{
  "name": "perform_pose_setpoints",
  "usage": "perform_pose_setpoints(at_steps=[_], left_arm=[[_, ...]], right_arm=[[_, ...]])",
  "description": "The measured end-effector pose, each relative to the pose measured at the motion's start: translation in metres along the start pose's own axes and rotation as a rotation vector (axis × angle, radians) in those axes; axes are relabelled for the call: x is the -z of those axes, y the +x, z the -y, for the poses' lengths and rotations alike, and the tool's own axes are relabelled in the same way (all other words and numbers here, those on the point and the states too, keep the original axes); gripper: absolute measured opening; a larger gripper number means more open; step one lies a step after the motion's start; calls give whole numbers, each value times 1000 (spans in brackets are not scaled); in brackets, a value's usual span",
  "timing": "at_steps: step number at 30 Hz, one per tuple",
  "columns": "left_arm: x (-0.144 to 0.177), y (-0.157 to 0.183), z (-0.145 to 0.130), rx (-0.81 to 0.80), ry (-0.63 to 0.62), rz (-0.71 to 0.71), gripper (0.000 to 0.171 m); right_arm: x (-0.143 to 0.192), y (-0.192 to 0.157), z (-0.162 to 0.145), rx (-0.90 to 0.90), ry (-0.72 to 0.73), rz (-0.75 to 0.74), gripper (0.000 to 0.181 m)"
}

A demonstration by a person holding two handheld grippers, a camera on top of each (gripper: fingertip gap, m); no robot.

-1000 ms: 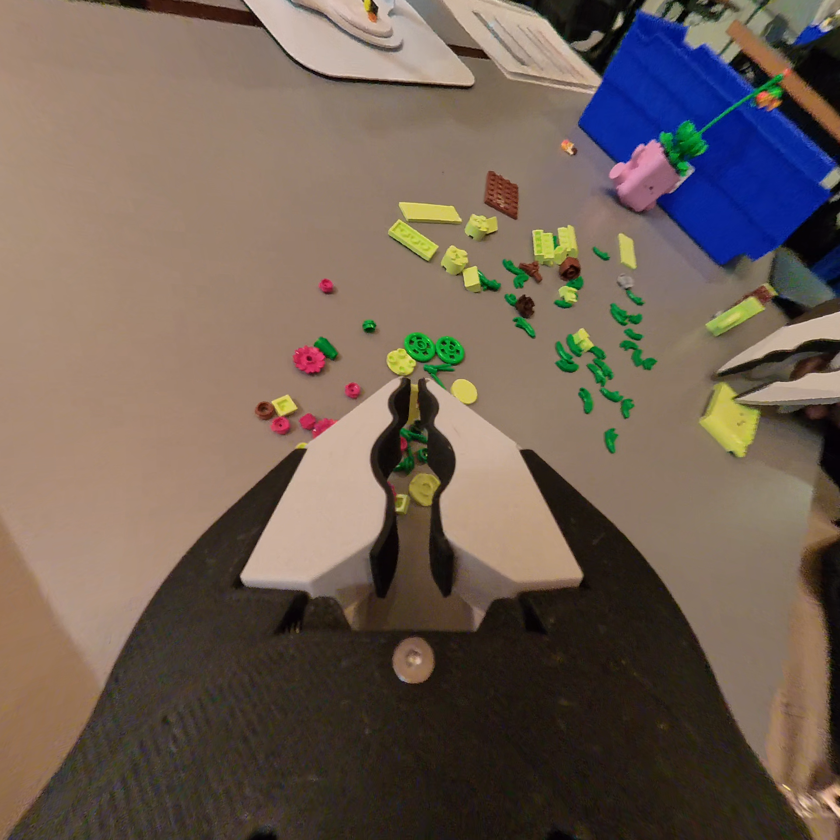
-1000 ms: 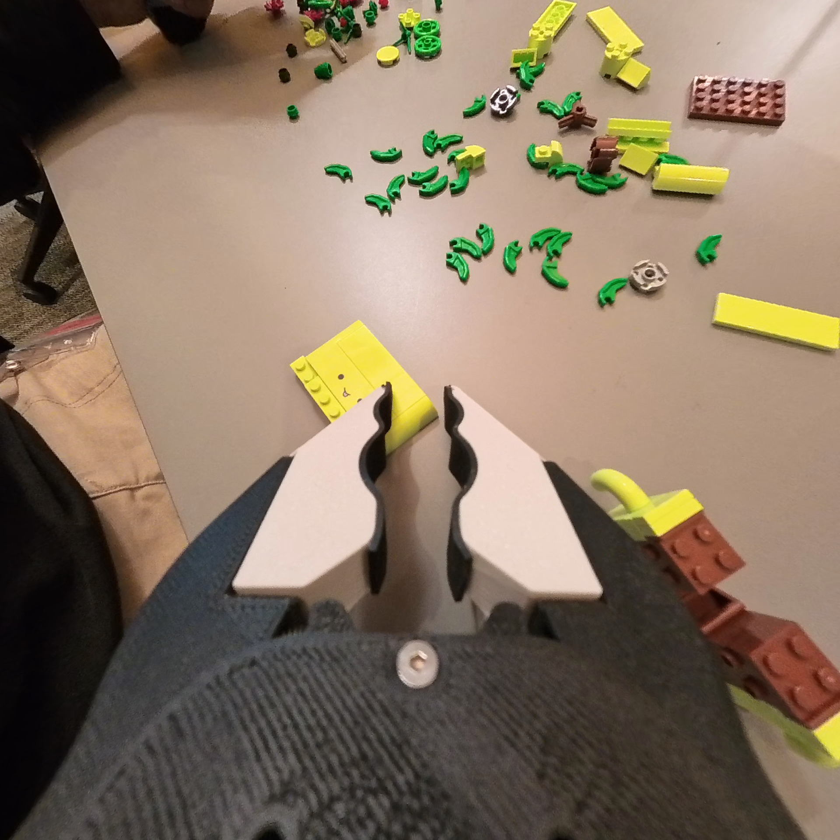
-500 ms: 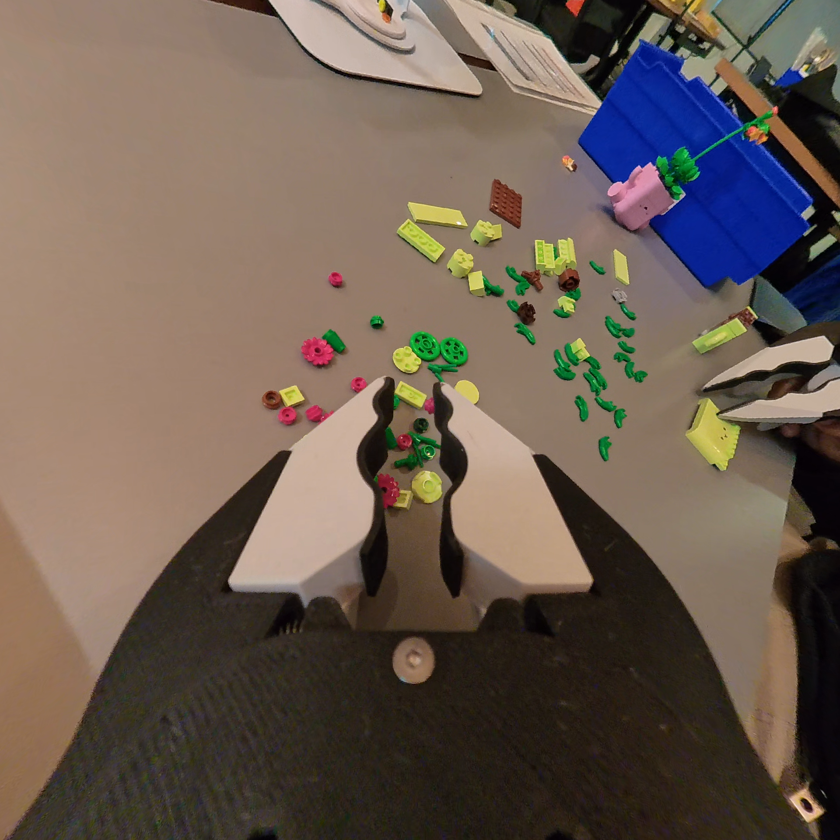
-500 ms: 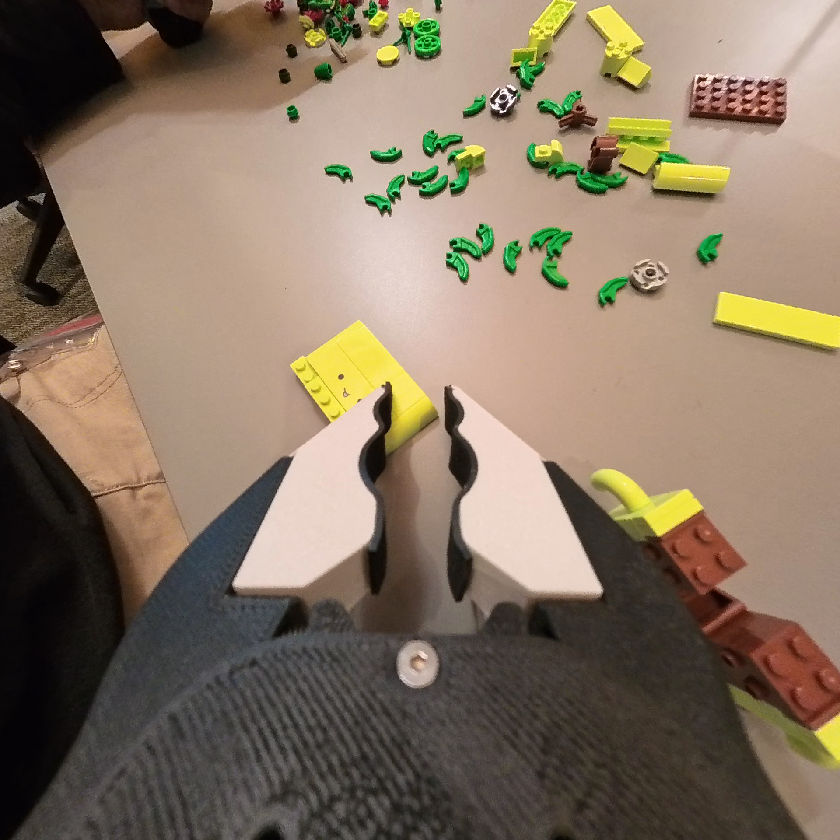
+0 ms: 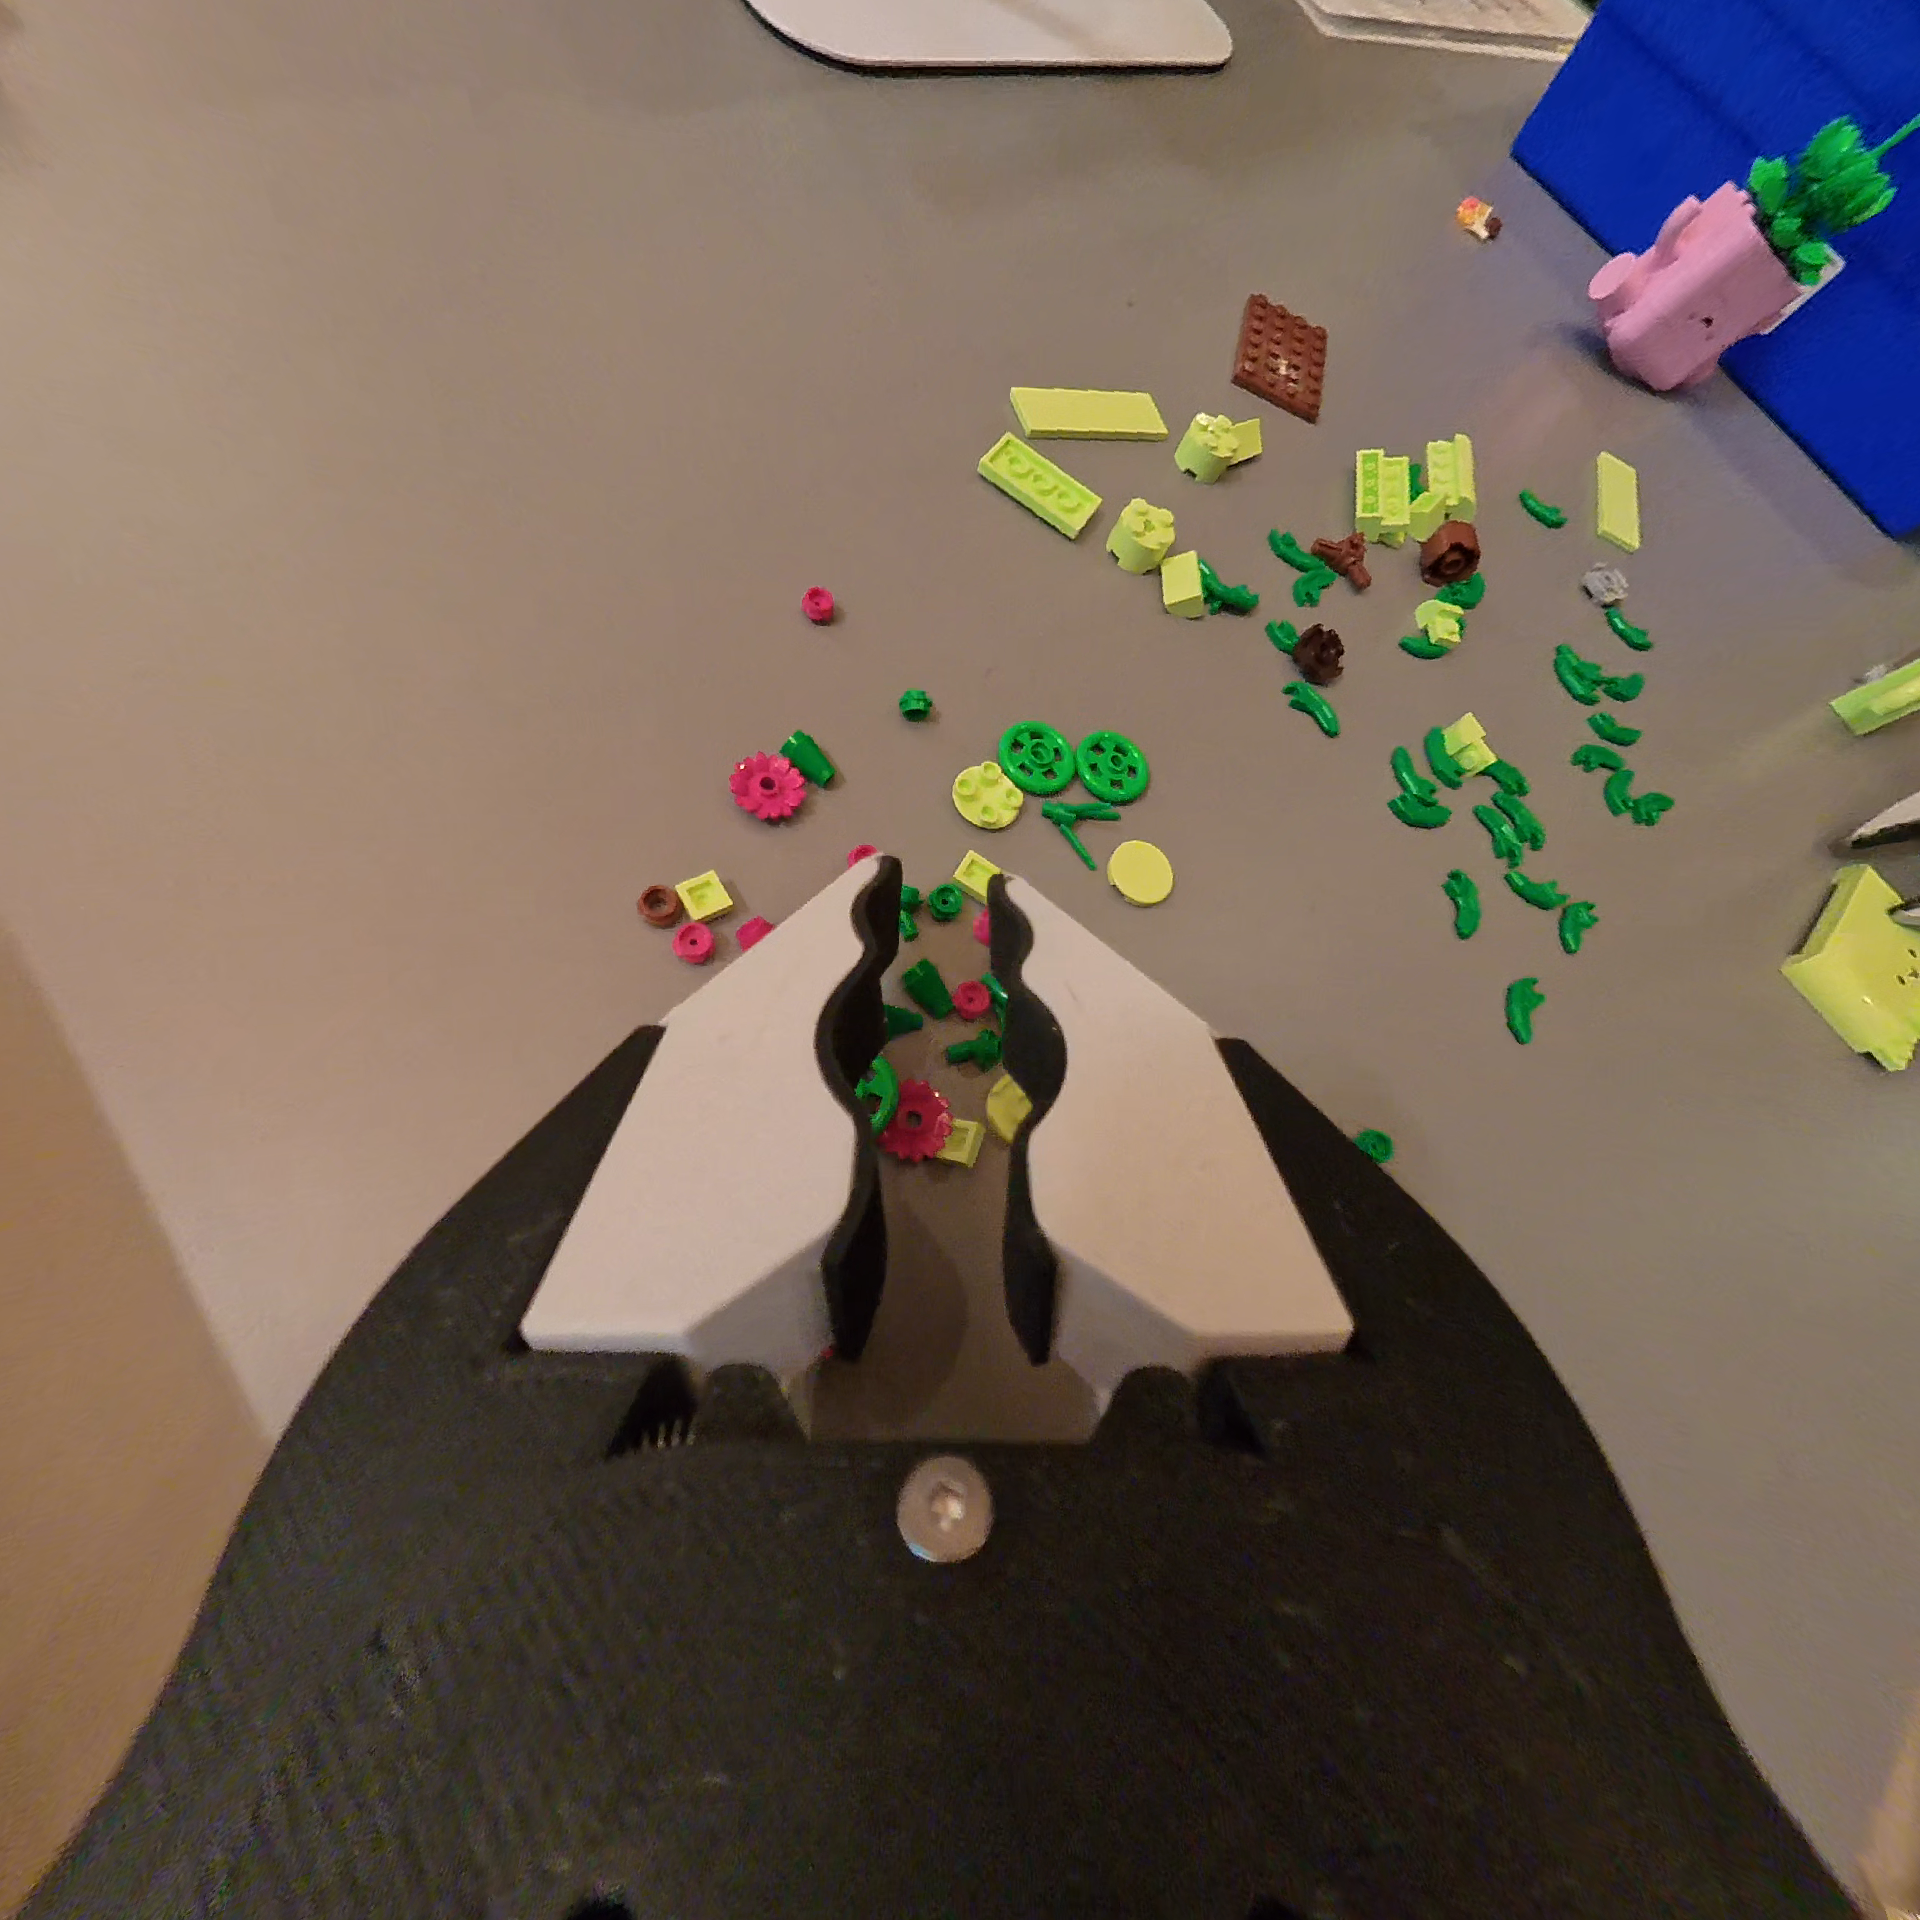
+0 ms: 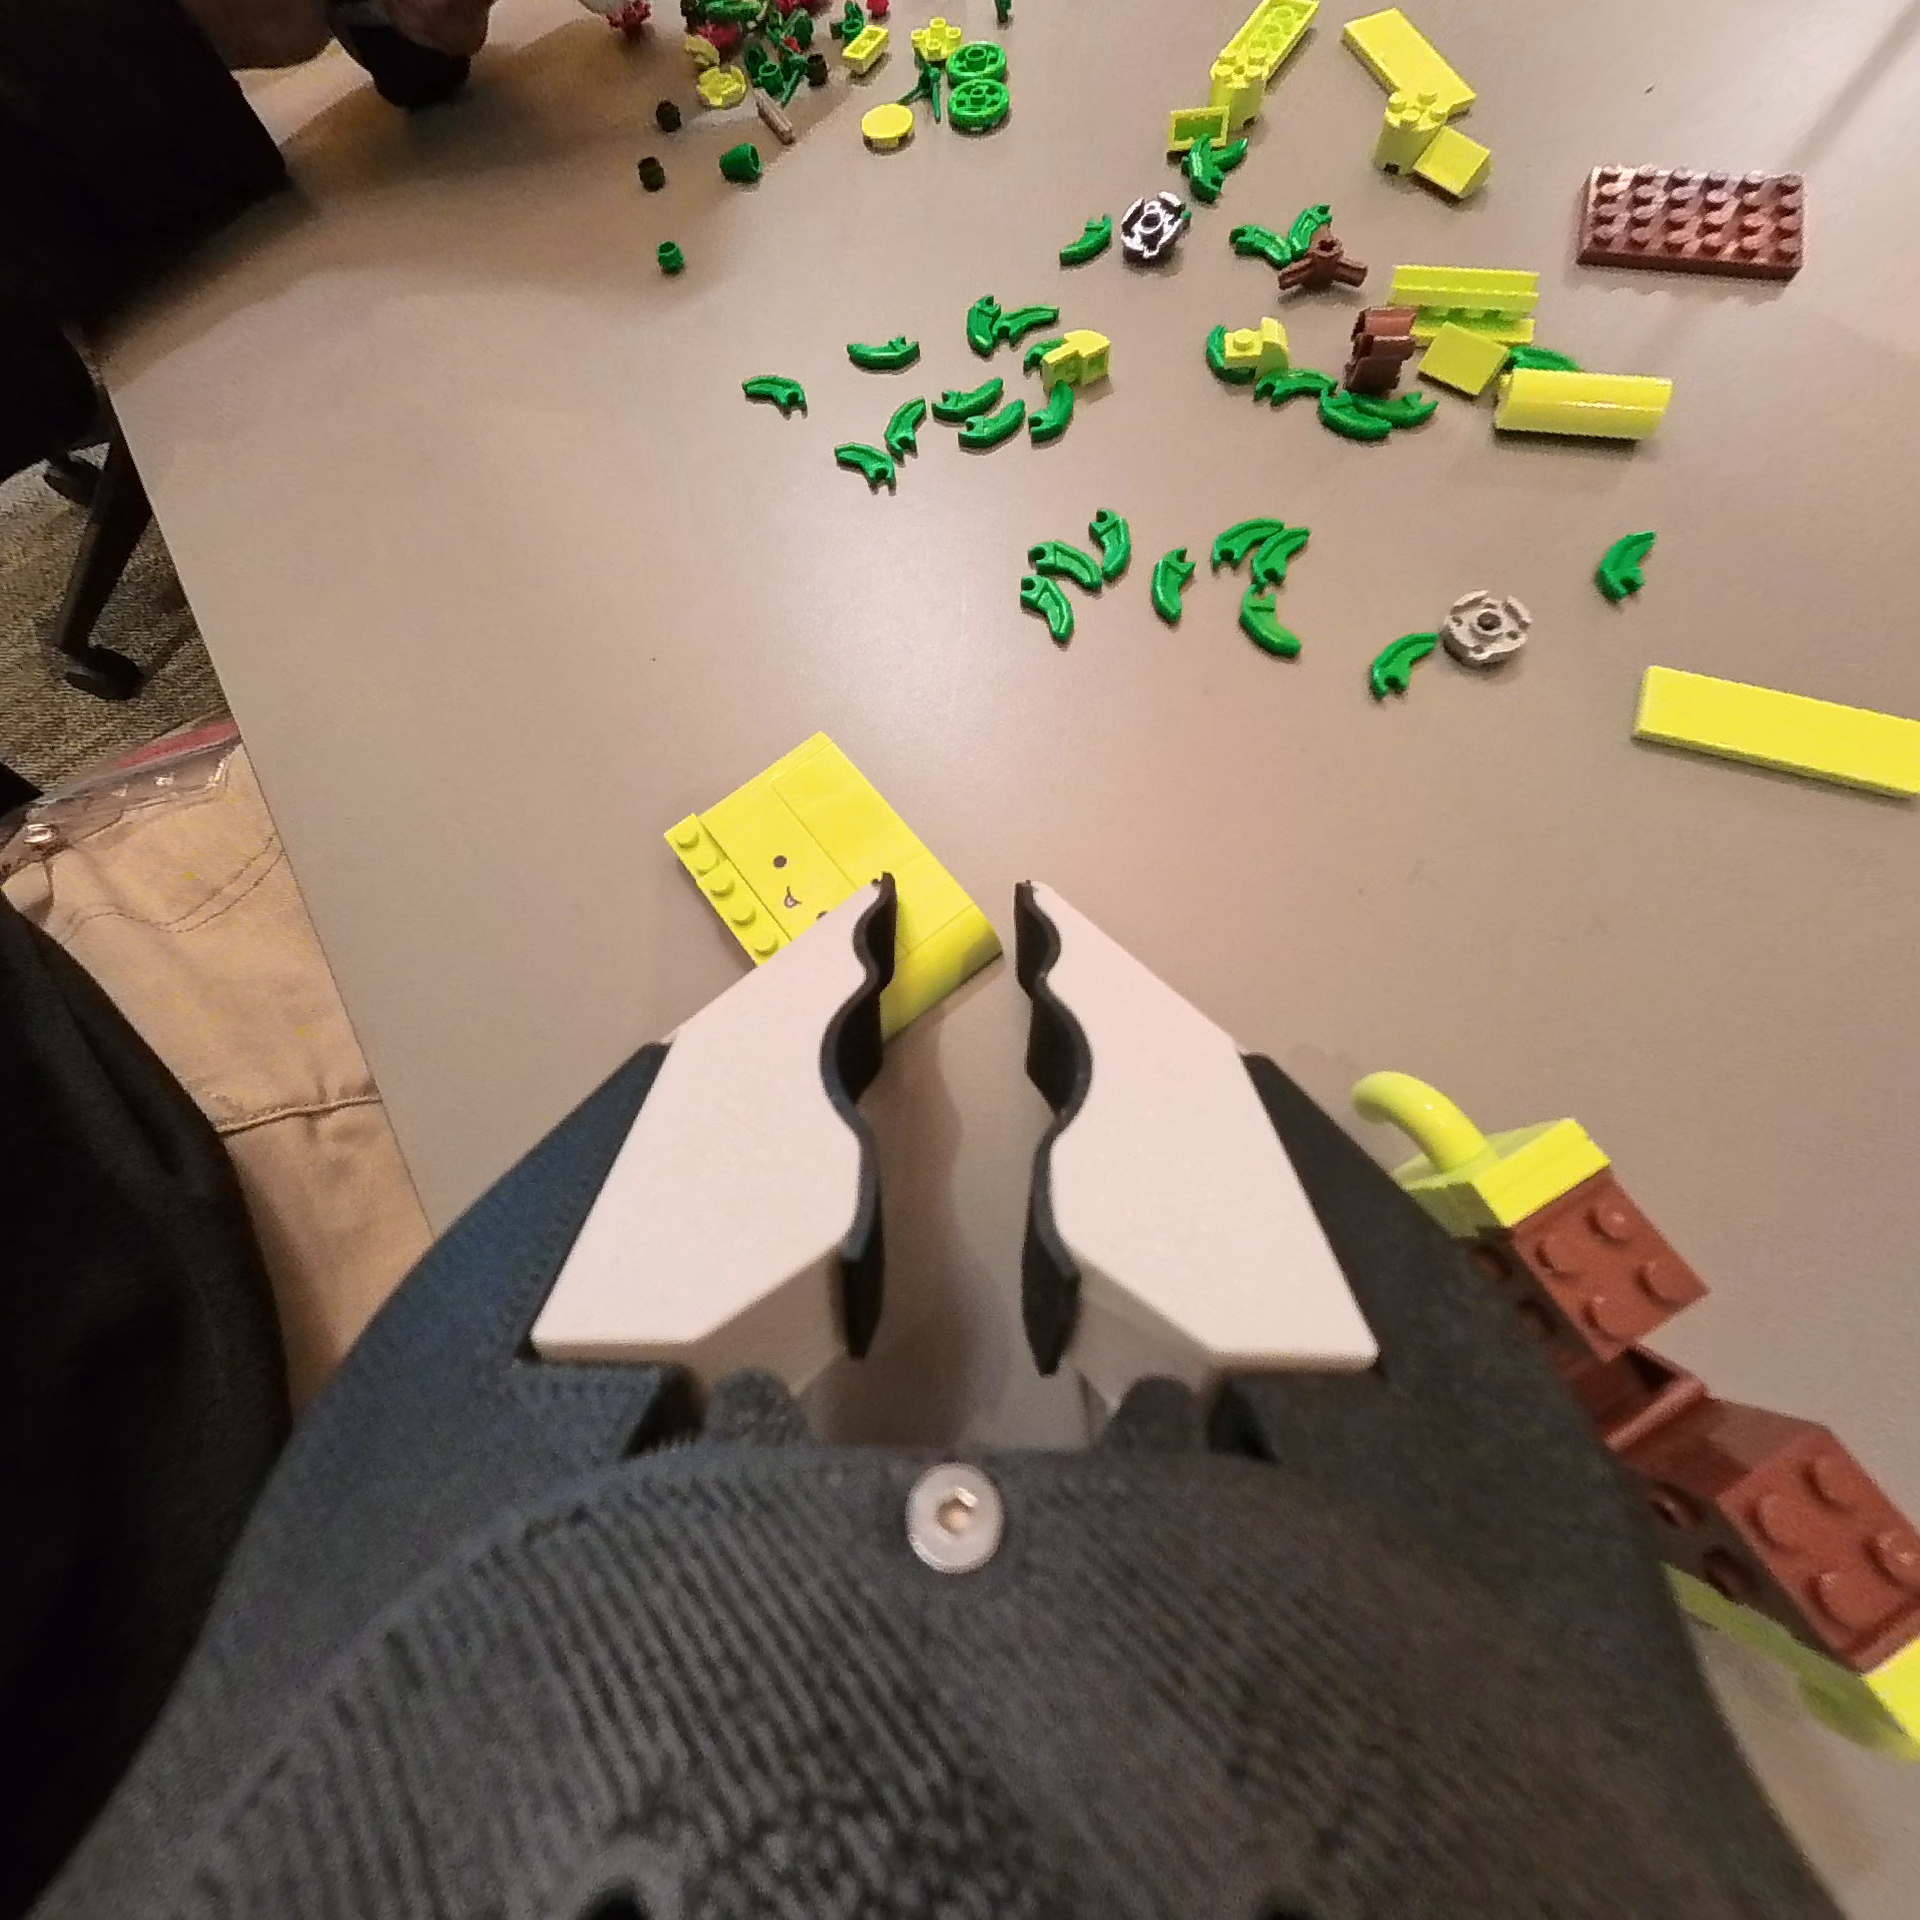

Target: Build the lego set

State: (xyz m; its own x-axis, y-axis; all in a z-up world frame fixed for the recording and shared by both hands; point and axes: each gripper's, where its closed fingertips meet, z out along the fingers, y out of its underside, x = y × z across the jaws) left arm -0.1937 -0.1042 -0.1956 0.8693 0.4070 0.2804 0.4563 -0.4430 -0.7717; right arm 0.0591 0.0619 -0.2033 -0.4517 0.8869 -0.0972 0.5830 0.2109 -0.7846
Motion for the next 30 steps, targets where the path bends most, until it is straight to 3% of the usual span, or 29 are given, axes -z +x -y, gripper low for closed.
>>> perform_pose_setpoints(at_steps=[7, 22, 25, 27, 30], left_arm=[[-2, -4, -3, 0, -26, 31, 0], [2, 1, 2, 1, 15, -10, 0], [2, 3, 2, -12, 15, -14, 2], [2, 3, 3, -18, 23, -8, 16], [3, 0, 3, -33, 25, 15, 1]], right_arm=[[0, 0, 0, 1, 0, -1, 21], [0, 0, 0, 2, 0, -1, 21], [0, 0, 0, 3, 0, -2, 21], [0, 0, 0, 3, 0, -2, 21], [0, 0, 0, 4, 0, -2, 21]])
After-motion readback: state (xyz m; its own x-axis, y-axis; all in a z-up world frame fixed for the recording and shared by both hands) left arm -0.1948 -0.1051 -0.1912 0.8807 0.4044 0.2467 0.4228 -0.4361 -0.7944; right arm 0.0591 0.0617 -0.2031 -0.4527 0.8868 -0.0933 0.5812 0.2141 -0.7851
